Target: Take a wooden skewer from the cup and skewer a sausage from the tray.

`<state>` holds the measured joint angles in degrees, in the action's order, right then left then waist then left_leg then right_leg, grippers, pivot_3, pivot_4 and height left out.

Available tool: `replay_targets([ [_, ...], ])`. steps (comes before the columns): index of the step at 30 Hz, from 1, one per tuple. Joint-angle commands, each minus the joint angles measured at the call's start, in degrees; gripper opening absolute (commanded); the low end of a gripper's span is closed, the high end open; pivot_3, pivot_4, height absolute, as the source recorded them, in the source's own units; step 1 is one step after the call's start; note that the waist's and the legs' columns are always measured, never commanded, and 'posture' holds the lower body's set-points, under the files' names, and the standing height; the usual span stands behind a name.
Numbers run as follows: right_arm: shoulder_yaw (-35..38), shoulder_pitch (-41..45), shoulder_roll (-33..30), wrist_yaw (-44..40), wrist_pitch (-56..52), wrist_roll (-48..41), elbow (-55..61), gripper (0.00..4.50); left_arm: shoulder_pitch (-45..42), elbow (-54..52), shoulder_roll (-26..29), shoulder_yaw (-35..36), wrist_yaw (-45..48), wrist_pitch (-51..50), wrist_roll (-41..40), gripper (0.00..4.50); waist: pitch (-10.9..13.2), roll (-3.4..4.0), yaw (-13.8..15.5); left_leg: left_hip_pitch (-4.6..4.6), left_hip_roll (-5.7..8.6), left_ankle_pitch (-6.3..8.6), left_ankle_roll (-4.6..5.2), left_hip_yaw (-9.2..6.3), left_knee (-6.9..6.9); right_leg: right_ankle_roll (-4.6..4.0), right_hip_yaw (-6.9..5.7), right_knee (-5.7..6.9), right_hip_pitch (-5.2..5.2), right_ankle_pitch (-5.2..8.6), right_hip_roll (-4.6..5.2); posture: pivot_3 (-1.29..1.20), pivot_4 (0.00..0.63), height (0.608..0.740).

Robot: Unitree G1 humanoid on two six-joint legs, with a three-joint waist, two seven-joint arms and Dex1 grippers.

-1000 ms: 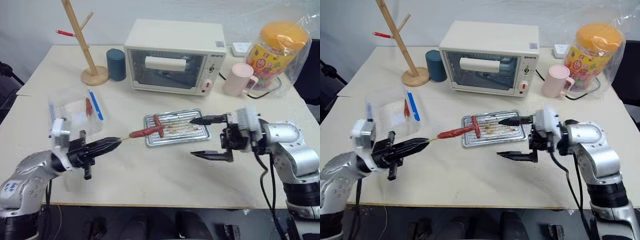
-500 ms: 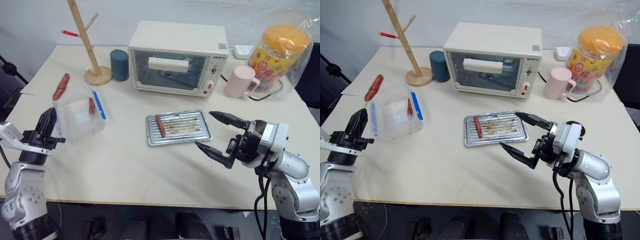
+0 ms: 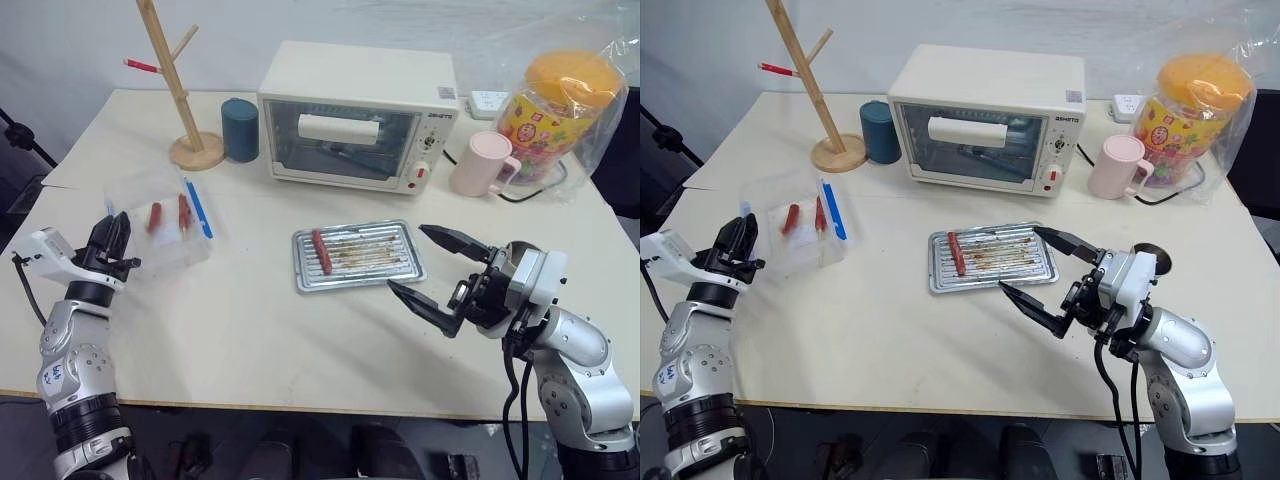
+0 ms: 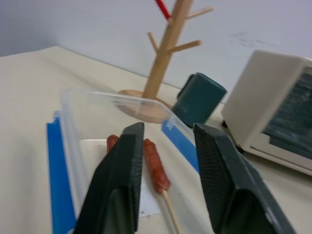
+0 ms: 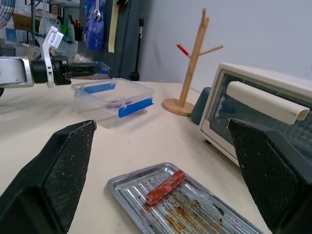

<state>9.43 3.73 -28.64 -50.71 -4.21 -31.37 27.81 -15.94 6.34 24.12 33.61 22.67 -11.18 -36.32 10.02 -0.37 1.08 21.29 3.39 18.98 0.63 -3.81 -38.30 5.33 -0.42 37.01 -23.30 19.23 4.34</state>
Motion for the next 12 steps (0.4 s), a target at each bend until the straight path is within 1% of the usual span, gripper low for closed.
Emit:
replay_targets([
  [1,0.42,-0.6,-1.59,-0.79,0.86,-0.41,1.76,4.5,2.67,-5.51,3.85,-1.33,4.78,0.57,0.7,2.7,0.0,0.0,0.03,0.0,0.0,0.0,0.0,0.0,0.01,0.0,0.0,-0.01,0.0,0.0,0.0,0.0,0.15,0.74],
  [3,0.47,-1.13,-2.68,-1.73,0.65,-0.48,1.48,4.5,5.49,-7.72,6.38,-4.03,7.87,1.51,3.83,3.17,0.0,0.0,-0.01,0.0,0.0,0.0,0.0,0.0,0.02,0.0,0.0,-0.02,0.0,0.0,0.0,0.0,0.15,0.74],
  [4,0.37,-1.72,-3.8,-2.93,0.55,-0.44,1.25,4.5,8.33,-9.83,8.7,-6.5,10.77,1.37,5.81,3.36,0.0,0.0,0.03,-0.01,0.0,0.0,0.0,0.0,0.06,0.0,0.02,-0.05,0.01,0.0,0.01,0.0,0.15,0.74],
  [6,-0.41,-3.98,-6.86,-6.62,-0.22,-0.38,0.53,4.5,16.83,-14.48,13.89,-11.94,19.83,5.07,10.82,3.36,-0.01,0.01,-0.01,-0.02,-0.01,0.0,0.01,0.0,0.1,-0.01,0.03,-0.09,0.03,0.0,0.01,0.0,0.15,0.74],
  [7,-0.86,-5.05,-8.09,-8.12,-0.4,-0.28,0.11,4.5,20.06,-15.68,15.6,-13.6,23.02,7.04,12.4,3.36,0.0,0.02,-0.07,-0.05,0.01,0.01,0.01,0.0,0.17,-0.01,0.05,-0.15,0.06,0.0,0.03,0.0,0.15,0.74],
  [10,-2.54,-7.57,-9.87,-11.26,0.89,0.94,-1.3,4.5,25.35,-16.4,16.95,-14.98,26.91,10.49,13.52,3.36,0.01,0.03,0.04,-0.08,0.0,0.02,0.04,0.01,0.26,-0.02,0.08,-0.28,0.12,0.01,0.04,0.0,0.15,0.74],
  [12,-3.56,-8.68,-9.64,-12.43,2.59,2.17,-3.09,4.5,27.39,-16.55,17.07,-15.55,28.98,11.54,13.43,3.36,0.01,0.03,0.13,-0.11,-0.06,0.01,0.04,0.0,0.23,-0.04,0.03,-0.28,0.18,0.02,0.03,0.0,0.15,0.74],
])
